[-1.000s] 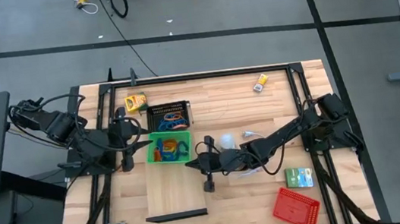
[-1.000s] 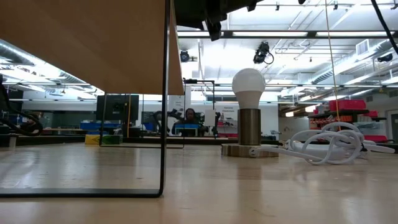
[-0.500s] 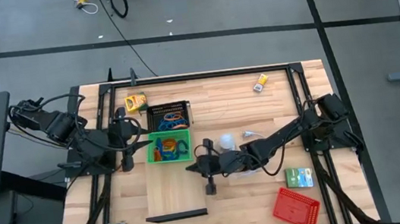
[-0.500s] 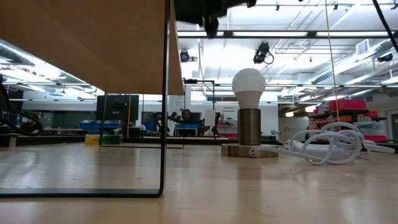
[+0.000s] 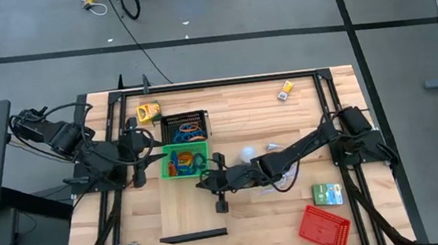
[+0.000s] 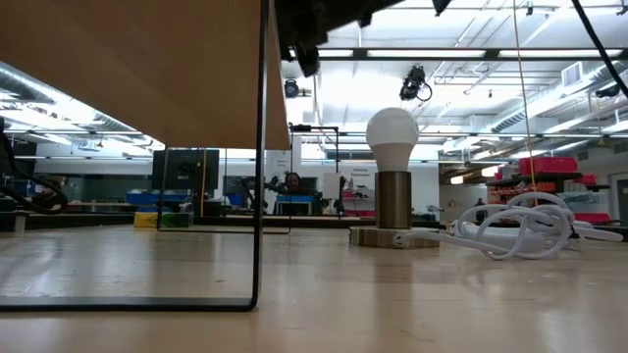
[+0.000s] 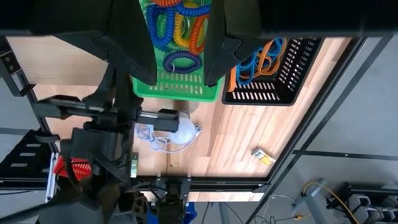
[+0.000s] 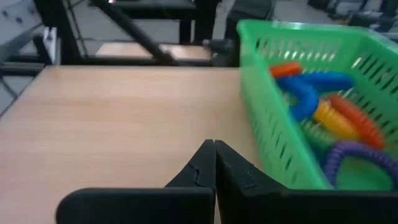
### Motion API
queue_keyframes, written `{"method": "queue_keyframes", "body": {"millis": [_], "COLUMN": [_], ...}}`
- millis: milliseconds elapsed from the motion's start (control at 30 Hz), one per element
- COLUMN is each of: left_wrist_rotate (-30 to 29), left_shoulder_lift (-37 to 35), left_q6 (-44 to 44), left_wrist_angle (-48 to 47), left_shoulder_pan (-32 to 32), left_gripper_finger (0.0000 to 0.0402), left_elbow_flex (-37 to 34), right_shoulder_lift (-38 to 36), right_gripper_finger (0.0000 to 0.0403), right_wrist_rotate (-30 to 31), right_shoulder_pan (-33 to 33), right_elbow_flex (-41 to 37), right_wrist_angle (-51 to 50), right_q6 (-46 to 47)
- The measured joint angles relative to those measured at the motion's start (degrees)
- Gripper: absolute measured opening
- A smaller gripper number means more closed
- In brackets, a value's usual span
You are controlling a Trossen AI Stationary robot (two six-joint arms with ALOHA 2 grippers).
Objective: Pick & Place Office Desk Supplies
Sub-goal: Put the green bin on the shelf
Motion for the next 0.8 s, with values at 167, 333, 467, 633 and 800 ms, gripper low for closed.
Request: {"method": "queue_keyframes", "body": {"millis": [167, 333, 467, 633, 800], "left_wrist_rotate": [0.2, 0.2, 0.2, 0.2, 0.2], "left_shoulder_lift": [-0.1, -0.1, -0.1, -0.1, -0.1], "left_q6": [0.2, 0.5, 0.5, 0.5, 0.5], "left_wrist_angle": [0.0, -0.1, -0.1, -0.1, -0.1], "left_shoulder_pan": [0.0, 0.0, 0.0, 0.0, 0.0], "left_gripper_finger": [0.014, 0.014, 0.014, 0.014, 0.014], "left_elbow_flex": [0.0, 0.0, 0.0, 0.0, 0.0], "right_shoulder_lift": [0.7, 0.7, 0.7, 0.7, 0.7], "right_gripper_finger": [0.0, 0.0, 0.0, 0.0, 0.0], "right_wrist_rotate": [4.6, 7.9, 10.6, 12.8, 14.7], "right_shoulder_pan": [-0.1, 0.3, 0.6, 0.6, 0.6], "right_elbow_flex": [0.5, 0.5, 0.5, 0.5, 0.5], "right_wrist_angle": [0.1, -0.1, -0.5, -0.7, -1.7], "right_q6": [0.0, 0.0, 0.0, -0.2, -0.2]}}
